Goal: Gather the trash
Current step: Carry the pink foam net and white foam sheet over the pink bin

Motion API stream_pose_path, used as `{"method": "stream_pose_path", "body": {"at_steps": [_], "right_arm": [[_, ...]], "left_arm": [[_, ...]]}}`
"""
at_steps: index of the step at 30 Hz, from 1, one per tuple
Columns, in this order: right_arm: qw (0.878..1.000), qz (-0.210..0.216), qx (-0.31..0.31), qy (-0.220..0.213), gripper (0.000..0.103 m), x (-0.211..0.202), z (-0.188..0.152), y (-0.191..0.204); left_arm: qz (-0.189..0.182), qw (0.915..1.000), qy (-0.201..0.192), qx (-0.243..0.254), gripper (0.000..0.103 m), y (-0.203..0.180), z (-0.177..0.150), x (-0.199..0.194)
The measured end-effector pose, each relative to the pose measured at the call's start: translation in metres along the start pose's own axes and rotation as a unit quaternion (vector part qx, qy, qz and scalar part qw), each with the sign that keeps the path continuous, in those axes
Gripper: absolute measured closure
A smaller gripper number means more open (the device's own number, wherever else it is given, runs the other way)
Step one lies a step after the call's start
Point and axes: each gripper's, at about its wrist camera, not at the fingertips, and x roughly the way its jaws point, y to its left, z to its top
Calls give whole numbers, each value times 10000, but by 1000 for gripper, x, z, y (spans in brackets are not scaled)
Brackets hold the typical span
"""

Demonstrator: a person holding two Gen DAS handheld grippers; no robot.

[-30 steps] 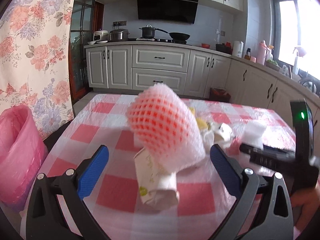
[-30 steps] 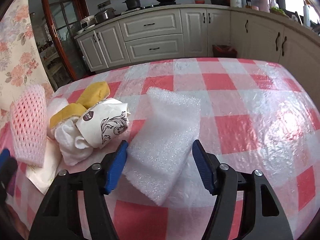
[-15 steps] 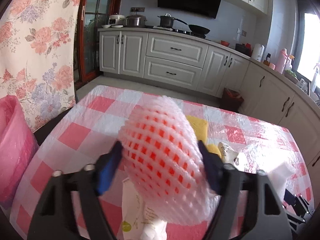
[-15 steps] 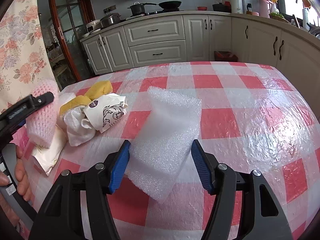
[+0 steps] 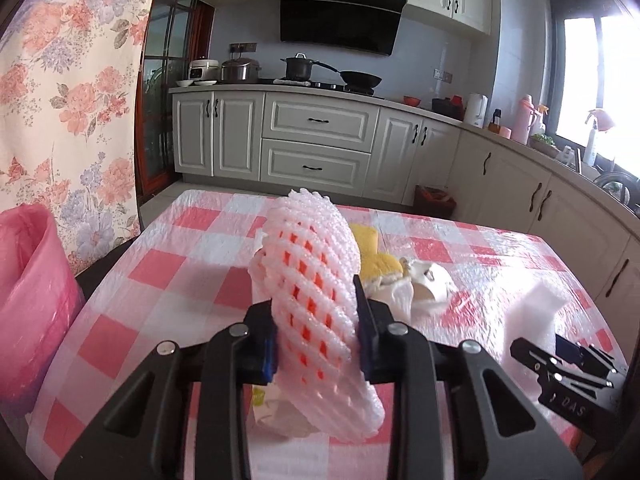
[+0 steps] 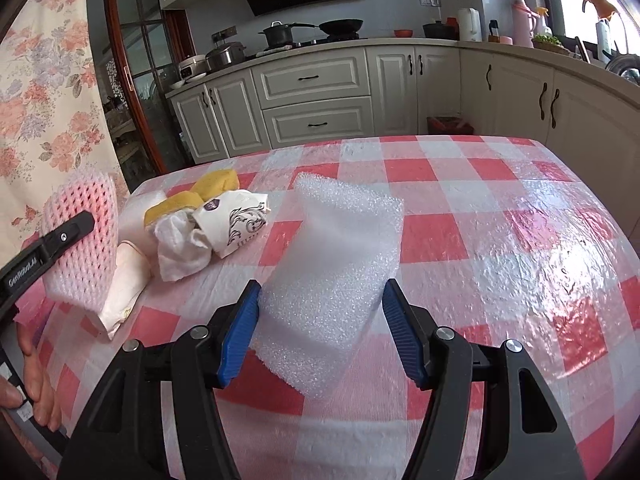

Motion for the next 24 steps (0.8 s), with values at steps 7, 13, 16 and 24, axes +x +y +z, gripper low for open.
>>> {"method": "stream_pose_path", "body": {"at_steps": [7,13,16,24], "right_arm": [[9998,92,-137,-107,43,-20,-12,16],[9988,215,-355,-250,43,-38,-18,37],[9979,295,-497,-286,43,-45,-21,51],[9945,560,-830,-306,43,-54,-31,88]], "left_arm": [[132,9991,-355,192,74,17,-25,-47],[222,9982,-546,114,74,39,-40,-85],[244,9976,-634,145,74,47,-43,-104],[465,9971,-581,129,74,65,-57,-119]]}}
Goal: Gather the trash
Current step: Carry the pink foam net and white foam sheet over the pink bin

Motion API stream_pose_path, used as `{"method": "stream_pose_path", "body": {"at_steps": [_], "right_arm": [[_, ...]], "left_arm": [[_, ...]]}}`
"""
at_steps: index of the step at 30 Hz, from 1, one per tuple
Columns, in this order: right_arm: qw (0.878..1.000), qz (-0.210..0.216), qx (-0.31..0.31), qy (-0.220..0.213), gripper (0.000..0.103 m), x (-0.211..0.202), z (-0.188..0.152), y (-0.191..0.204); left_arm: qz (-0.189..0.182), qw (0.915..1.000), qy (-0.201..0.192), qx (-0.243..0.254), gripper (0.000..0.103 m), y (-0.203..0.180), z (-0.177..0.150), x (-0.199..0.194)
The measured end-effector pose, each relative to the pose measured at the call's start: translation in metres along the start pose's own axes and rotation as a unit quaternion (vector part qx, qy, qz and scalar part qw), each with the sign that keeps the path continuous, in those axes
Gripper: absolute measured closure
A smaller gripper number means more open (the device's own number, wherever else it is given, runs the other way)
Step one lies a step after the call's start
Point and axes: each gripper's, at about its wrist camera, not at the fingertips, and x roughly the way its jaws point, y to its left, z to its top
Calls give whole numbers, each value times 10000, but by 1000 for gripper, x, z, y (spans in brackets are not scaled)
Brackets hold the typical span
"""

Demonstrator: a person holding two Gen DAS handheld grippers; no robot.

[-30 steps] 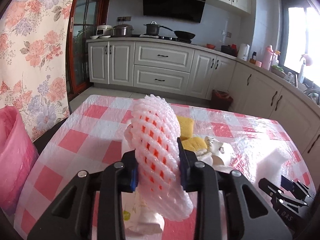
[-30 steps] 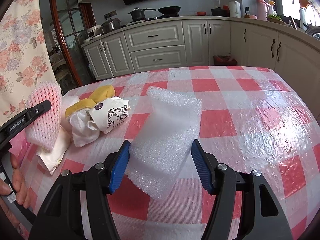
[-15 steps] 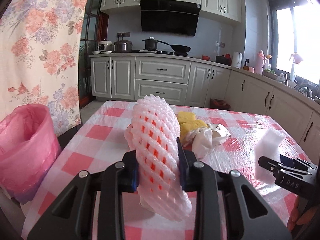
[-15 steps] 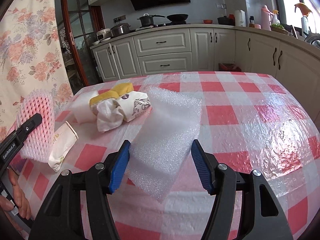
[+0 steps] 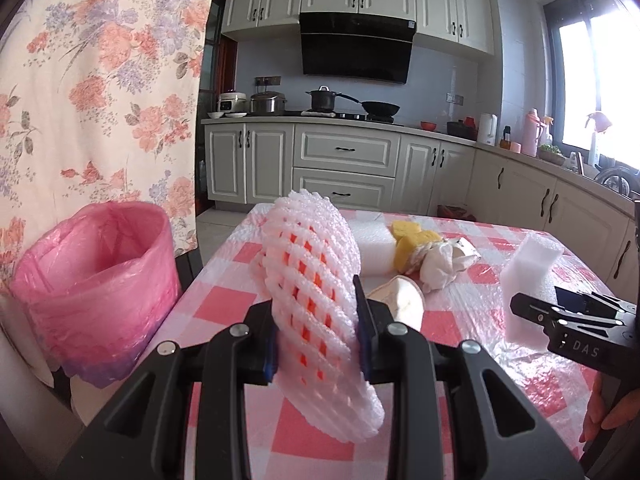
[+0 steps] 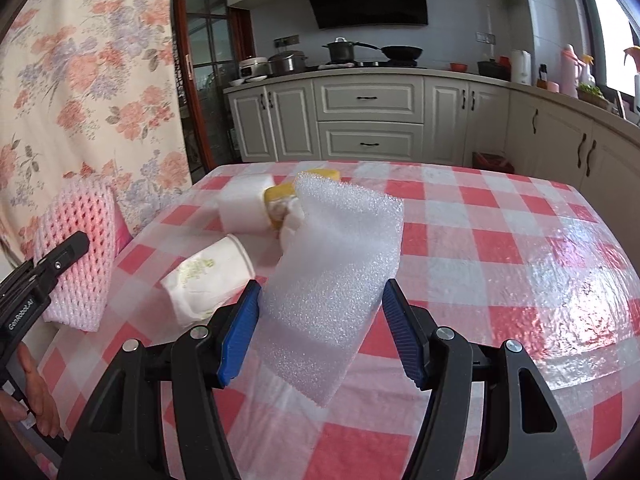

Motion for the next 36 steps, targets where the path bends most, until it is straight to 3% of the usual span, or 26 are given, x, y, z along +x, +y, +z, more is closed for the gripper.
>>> {"method": "stream_pose_path", "body": {"at_steps": [10,19,28,36], "right_arm": [[9986,337,-399,58,43,0,-1,48],[9950,725,-692,-62,43,-1,19,89],[9854,1304,-1080,-167,43,5,46,144],[9692,1939,-1483,-323,43,18,74,208]], "left_arm": [[120,9998,117,79,74,13,-9,-1],[332,9992,-33,234,73,38,-7,-23],[765,9962,-414,64,73,86,21,-48],[1072,9927,-551,-107,73,146,46,-57]]}}
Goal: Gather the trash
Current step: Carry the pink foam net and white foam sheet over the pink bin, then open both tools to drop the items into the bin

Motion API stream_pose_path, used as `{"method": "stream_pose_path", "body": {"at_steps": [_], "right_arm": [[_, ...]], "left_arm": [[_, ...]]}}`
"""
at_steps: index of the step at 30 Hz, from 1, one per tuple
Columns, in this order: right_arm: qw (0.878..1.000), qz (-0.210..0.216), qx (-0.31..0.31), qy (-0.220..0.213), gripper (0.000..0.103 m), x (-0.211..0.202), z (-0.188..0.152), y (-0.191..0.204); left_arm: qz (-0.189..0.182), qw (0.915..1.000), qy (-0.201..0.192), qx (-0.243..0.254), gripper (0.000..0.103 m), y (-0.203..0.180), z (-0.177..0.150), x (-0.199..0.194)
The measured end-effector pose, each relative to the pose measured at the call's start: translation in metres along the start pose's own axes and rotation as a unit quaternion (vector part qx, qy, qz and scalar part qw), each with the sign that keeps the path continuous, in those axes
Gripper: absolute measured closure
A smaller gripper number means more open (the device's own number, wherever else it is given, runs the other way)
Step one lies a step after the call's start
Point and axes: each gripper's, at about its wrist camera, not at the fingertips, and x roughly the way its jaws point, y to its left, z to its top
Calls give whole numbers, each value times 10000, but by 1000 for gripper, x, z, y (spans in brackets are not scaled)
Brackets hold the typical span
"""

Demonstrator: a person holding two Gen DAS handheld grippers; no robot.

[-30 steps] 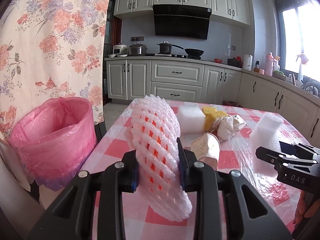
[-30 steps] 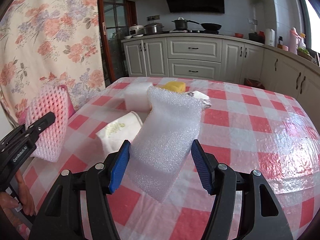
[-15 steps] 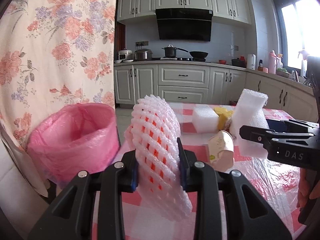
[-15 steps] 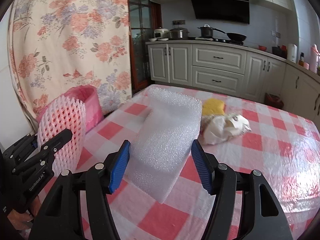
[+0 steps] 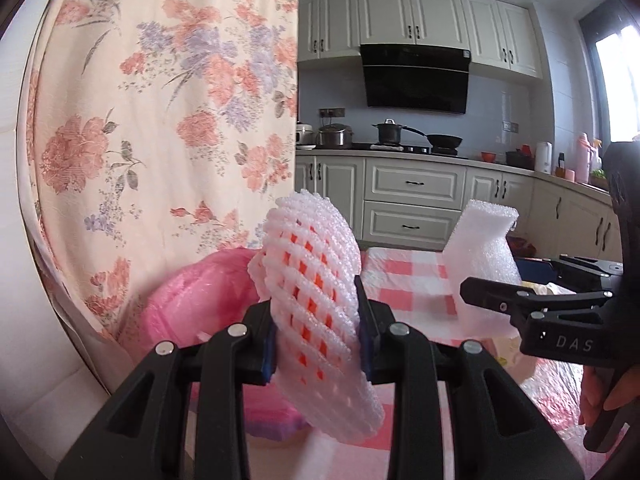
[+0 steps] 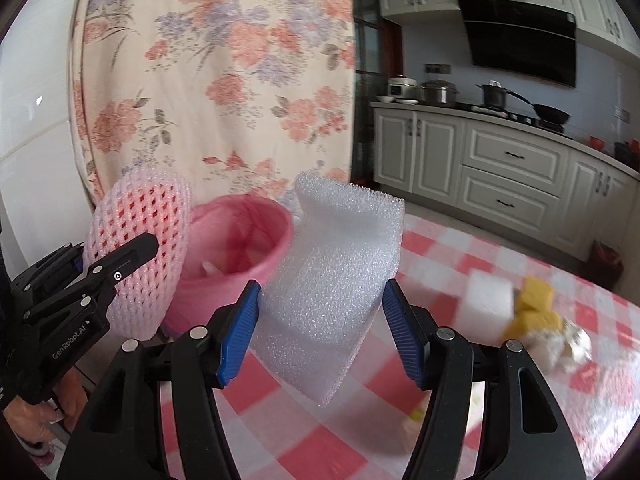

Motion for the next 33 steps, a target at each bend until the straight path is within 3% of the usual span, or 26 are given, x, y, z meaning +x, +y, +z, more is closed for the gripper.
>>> {"method": "stream_pose_path", "body": {"at_steps": [8,15,17,18,20,24,29,33], "right_arm": [[9984,535,-189,-55,43,50,36,29],[9956,889,-306,24,41,99,61,46],[9941,1029,-340,46,39,112,65,51],[9936,1068,-355,59,28,118,67,52],[9934,1094,-346,27,22,124,69,52],[9943,1024,-307,-7,22,126,70,45],[9962,844,-195,-34,22,112,61,29],[9975,700,16,11,22,96,49,15]], "left_arm": [[432,9989,63,-181,71,61,16,37],[532,9970,211,-522,66,100,17,75],[548,9965,236,-586,56,107,16,82],[567,9962,263,-607,50,110,15,86],[700,9951,262,-652,41,115,13,90],[875,9928,282,-767,36,125,7,90],[1060,9905,165,-865,12,121,-2,75],[1100,9897,168,-902,5,108,-8,61]]}}
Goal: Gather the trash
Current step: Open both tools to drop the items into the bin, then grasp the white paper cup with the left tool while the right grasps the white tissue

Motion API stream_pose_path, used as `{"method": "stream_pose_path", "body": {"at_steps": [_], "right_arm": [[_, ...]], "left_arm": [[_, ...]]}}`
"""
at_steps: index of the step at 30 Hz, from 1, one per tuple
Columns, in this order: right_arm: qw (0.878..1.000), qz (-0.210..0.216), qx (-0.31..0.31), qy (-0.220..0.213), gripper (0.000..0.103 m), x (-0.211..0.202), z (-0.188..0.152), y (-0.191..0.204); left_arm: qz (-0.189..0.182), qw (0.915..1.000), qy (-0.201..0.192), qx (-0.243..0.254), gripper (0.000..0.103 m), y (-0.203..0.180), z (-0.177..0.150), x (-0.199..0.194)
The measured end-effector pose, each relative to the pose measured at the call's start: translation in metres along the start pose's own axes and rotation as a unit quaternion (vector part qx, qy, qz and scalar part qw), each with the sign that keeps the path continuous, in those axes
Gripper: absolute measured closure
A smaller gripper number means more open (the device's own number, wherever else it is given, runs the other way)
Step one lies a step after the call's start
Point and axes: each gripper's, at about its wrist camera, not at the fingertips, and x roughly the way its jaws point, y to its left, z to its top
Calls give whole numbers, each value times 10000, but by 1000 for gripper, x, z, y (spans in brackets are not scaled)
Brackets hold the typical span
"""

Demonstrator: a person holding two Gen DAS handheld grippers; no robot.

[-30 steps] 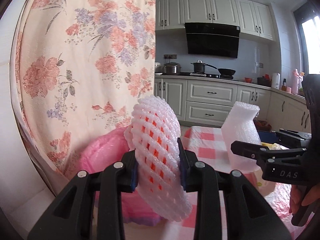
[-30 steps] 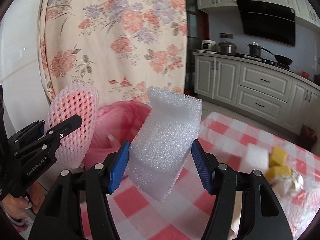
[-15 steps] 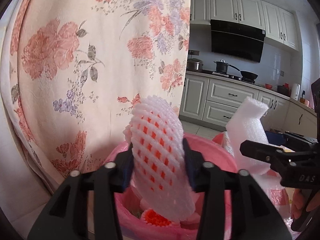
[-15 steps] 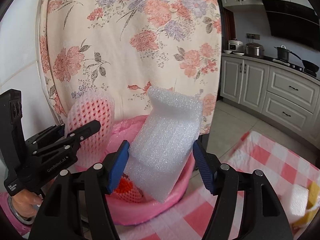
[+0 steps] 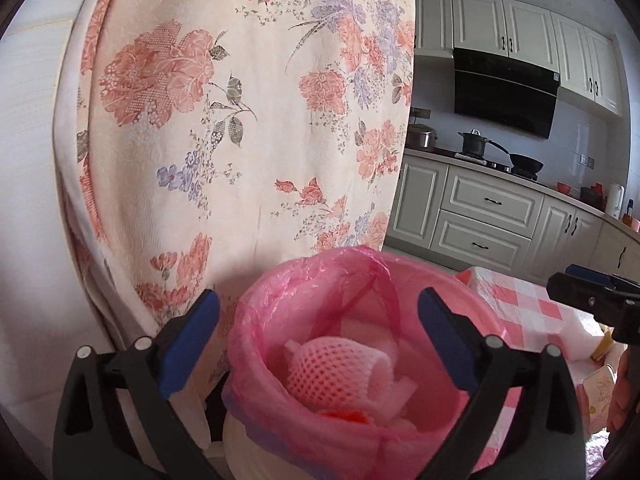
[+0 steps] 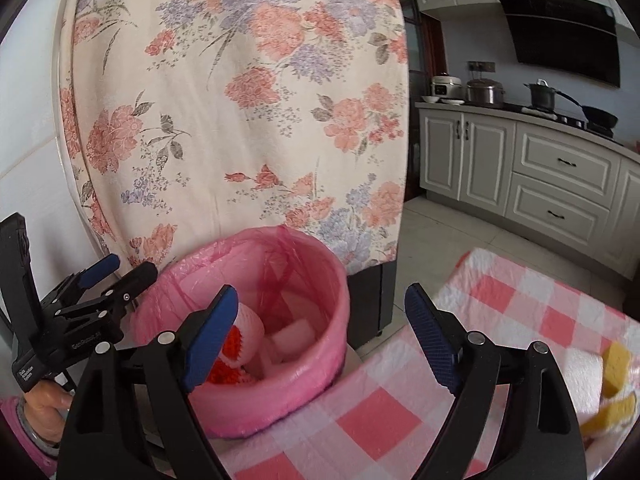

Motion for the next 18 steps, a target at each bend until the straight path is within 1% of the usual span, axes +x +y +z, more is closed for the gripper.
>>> {"method": "stream_pose_path", "body": {"at_steps": [4,8,12,14,15,18], "right_arm": [[9999,-136,76,17,22,-23,-17,-7],[9992,-378,108,35,22,-50,-38,-17],[9972,-698,272,30,22,-77,-60,-37],[9951,-931,337,34,22,-90,-72,-49],[9939,-1019,422,59,22,-98,-80,-57],[9904,-1246,591,96,22,-114,-96,-73]], "left_arm": [[4,9999,81,134,5,-16,-12,-16],[-135,9992,137,347,5,-39,-24,-31],[-418,9980,181,442,5,-68,-34,-44],[-601,9967,284,457,5,-86,-39,-47],[-740,9955,338,491,5,-97,-43,-49],[-1003,9918,387,691,5,-130,-53,-55]]}}
